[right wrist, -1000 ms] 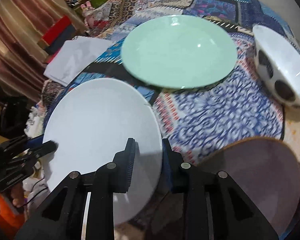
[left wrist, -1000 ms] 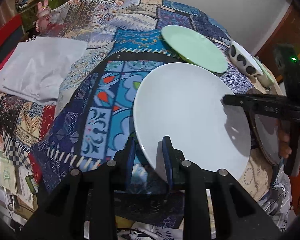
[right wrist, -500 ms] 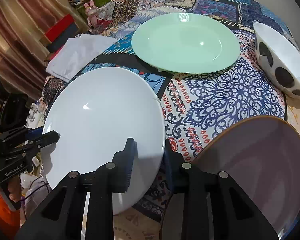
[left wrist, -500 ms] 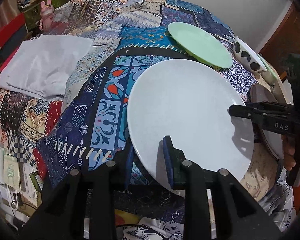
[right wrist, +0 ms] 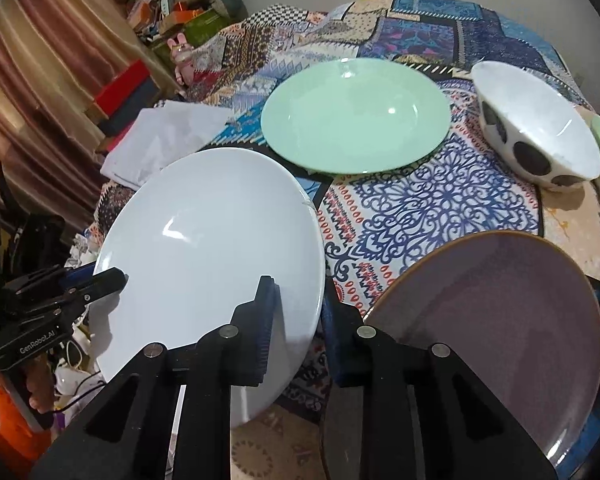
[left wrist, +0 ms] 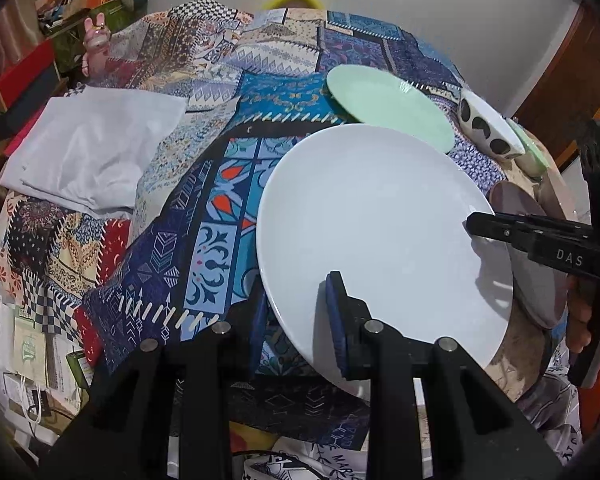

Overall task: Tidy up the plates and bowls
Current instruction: 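Lift the white plate with both grippers and carry it over the dark brown plate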

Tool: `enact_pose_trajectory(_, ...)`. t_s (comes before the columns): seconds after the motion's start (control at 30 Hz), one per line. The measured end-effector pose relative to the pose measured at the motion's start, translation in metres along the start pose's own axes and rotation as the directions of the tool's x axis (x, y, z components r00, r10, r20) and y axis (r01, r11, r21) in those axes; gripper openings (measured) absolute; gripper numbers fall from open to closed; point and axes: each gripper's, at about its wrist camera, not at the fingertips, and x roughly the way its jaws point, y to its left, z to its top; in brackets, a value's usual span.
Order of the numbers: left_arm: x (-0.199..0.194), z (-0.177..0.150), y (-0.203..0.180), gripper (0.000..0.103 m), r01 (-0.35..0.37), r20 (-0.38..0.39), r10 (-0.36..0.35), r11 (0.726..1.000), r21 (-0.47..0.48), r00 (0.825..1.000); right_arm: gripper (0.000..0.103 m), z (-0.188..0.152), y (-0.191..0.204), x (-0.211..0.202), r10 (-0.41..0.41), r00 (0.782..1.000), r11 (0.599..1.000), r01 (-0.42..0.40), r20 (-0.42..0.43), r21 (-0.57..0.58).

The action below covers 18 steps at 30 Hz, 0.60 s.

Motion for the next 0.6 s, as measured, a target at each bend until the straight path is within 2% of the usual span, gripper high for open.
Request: enact_pose_trajectory(0.6,-0.02,0.016,-0.051,0.027,0.045,0.058,-0.051,0.995,0.093,0.997,0.02,-0.016,-0.029,-0.056,-0.05,0.993,0.997,0.043,0.104,0.067)
